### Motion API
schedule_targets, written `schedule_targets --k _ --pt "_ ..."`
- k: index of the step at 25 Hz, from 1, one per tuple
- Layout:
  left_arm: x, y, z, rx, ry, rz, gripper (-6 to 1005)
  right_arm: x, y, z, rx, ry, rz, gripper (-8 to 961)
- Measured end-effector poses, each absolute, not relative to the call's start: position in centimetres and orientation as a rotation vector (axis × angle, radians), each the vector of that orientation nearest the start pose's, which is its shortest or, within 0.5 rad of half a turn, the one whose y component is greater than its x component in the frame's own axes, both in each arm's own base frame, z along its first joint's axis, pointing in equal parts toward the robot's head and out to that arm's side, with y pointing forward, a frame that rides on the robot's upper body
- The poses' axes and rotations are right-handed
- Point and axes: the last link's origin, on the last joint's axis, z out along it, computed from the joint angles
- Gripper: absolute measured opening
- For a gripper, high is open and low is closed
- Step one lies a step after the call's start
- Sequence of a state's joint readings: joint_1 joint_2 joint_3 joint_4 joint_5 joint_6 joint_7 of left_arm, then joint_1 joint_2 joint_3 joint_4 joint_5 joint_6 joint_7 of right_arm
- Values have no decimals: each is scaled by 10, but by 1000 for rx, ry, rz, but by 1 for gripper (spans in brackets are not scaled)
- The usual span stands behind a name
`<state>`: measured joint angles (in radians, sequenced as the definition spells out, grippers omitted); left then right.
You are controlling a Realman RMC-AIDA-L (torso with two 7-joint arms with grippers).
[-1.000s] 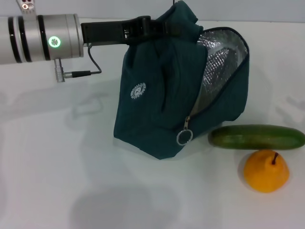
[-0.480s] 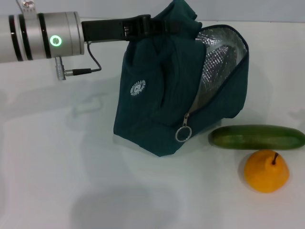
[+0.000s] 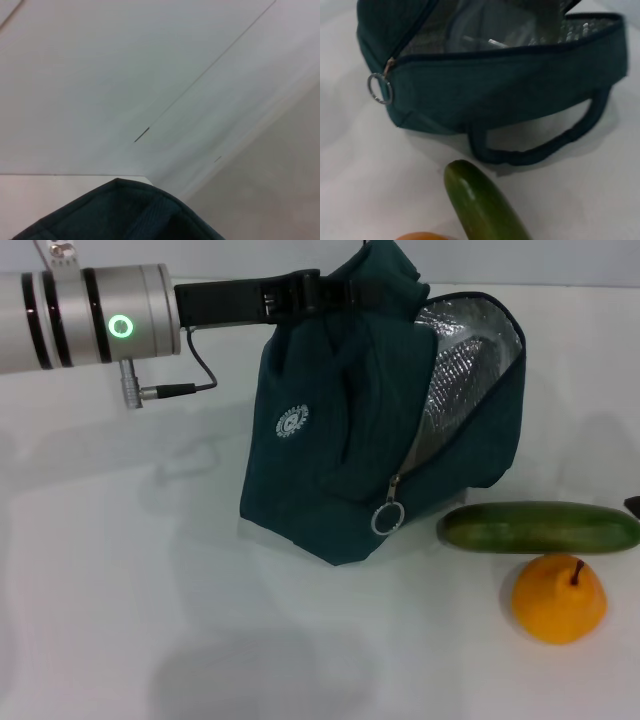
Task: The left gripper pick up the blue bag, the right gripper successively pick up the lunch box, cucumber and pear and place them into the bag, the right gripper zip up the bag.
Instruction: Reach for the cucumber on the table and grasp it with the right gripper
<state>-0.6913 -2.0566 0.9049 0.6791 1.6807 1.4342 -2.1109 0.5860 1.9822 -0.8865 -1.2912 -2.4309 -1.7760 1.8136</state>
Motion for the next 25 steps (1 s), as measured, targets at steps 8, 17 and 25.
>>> schedule_targets --k 8,17,25 --pt "-165 390 6 -2592 -1329 -1070 57 198 365 65 -2880 356 -424 887" --pt "-168 388 7 -2587 -1335 -1072 57 182 375 35 -2920 211 -537 886" --pt "-168 389 9 -2585 -1332 -1071 57 176 376 13 -2954 147 -583 884"
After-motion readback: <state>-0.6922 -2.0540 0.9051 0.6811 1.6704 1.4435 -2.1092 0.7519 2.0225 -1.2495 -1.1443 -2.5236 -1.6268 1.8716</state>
